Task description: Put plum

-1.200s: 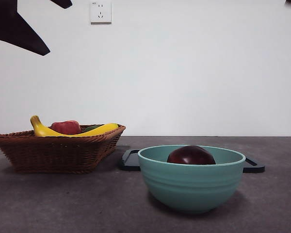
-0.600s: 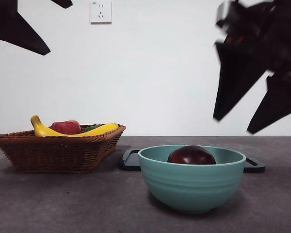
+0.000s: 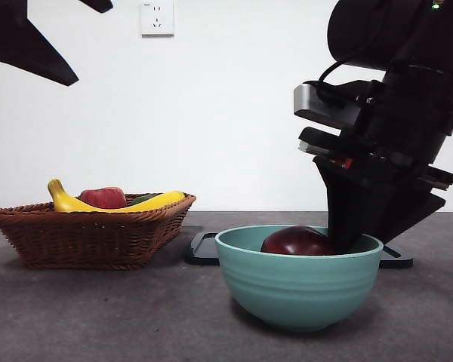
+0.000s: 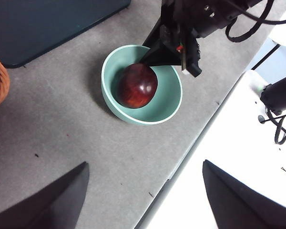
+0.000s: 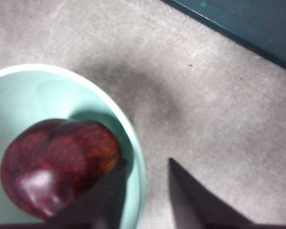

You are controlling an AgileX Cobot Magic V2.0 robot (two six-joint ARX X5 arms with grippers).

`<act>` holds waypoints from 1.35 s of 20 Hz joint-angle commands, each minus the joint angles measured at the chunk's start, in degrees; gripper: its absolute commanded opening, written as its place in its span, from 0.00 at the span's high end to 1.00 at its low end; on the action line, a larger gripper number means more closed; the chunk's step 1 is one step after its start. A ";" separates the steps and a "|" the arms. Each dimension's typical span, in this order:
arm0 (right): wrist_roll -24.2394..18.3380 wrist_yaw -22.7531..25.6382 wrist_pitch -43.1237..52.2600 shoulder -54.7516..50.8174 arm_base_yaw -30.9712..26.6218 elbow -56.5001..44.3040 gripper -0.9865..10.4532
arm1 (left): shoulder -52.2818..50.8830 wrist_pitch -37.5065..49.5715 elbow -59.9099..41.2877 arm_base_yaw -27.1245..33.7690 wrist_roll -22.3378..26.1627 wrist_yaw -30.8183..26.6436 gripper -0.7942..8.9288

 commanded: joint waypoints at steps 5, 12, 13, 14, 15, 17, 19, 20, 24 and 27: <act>1.14 -0.63 1.29 0.52 0.44 0.35 0.91 | 0.28 0.44 0.55 -0.37 0.04 0.33 0.53; 2.05 -0.76 -2.05 -1.01 -1.16 8.24 0.91 | 0.28 0.44 0.55 -0.37 0.04 0.33 0.53; 2.05 -0.50 -2.05 -0.90 -1.84 9.73 0.91 | 0.31 0.44 0.55 -0.37 0.07 0.33 0.53; 2.03 0.31 -2.10 -0.90 -2.75 11.19 0.91 | 0.28 0.46 0.55 -0.37 0.09 0.33 0.53; 1.97 0.57 -2.08 -0.85 -3.85 12.61 0.91 | 0.28 0.46 0.55 -0.37 0.09 0.33 0.53; 1.42 0.63 -2.16 -0.15 -6.23 15.69 0.91 | 0.31 0.46 0.55 -0.37 0.11 0.33 0.53; 0.48 0.61 -2.86 1.97 -9.38 19.65 0.91 | 0.28 0.44 0.55 -0.37 0.09 0.33 0.53; 0.02 0.57 -3.54 3.72 -10.97 22.05 0.91 | 0.28 0.44 0.55 -0.37 0.09 0.33 0.53; -1.11 0.17 -4.28 13.44 -14.82 31.04 0.91 | 0.28 0.39 0.55 -0.37 0.09 0.33 0.53; -1.53 0.17 -3.87 20.02 -15.56 34.45 0.91 | 0.28 0.35 0.55 -0.37 0.09 0.33 0.53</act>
